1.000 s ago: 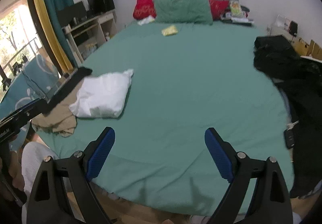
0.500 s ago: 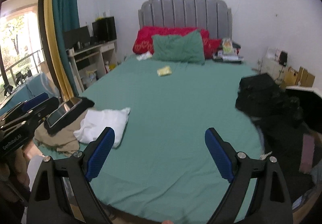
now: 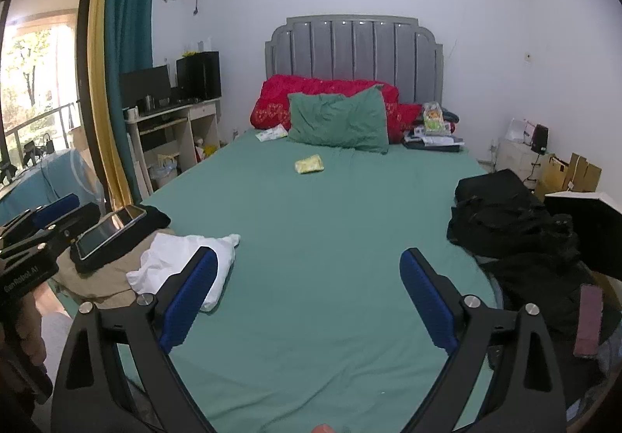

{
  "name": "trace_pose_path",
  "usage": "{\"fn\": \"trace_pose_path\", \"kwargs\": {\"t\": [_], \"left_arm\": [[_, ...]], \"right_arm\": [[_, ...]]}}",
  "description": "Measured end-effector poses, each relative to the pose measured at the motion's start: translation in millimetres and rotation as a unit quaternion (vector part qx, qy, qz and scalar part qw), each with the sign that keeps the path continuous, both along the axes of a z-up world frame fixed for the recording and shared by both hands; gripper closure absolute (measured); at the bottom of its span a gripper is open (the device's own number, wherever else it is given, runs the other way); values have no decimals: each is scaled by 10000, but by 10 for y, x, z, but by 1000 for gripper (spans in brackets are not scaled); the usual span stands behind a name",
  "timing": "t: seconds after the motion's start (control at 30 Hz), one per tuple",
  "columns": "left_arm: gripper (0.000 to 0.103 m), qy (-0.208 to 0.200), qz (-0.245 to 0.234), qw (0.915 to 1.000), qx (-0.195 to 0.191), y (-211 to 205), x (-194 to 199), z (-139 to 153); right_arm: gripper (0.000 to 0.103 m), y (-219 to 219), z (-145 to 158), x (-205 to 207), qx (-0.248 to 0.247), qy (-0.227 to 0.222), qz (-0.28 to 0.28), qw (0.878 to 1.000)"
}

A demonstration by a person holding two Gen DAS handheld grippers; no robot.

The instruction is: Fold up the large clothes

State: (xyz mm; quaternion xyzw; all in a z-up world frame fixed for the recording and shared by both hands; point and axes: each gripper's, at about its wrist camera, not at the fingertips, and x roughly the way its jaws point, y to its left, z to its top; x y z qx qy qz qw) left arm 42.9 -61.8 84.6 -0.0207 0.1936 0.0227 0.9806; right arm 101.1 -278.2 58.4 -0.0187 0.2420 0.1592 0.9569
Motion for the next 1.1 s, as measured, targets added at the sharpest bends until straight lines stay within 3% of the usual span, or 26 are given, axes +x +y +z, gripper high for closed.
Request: {"fn": "trace_pose_path", "kwargs": {"t": [0.67,1.1], "left_arm": [[42,199,102,9994,-271,299,205,-386],[42,240,113,9992,-302,348,223,-422]], "right_arm": [[9,300,-363,191,-92,236,319,9992],[9,296,-423,253,-102,393,386,9984]]}}
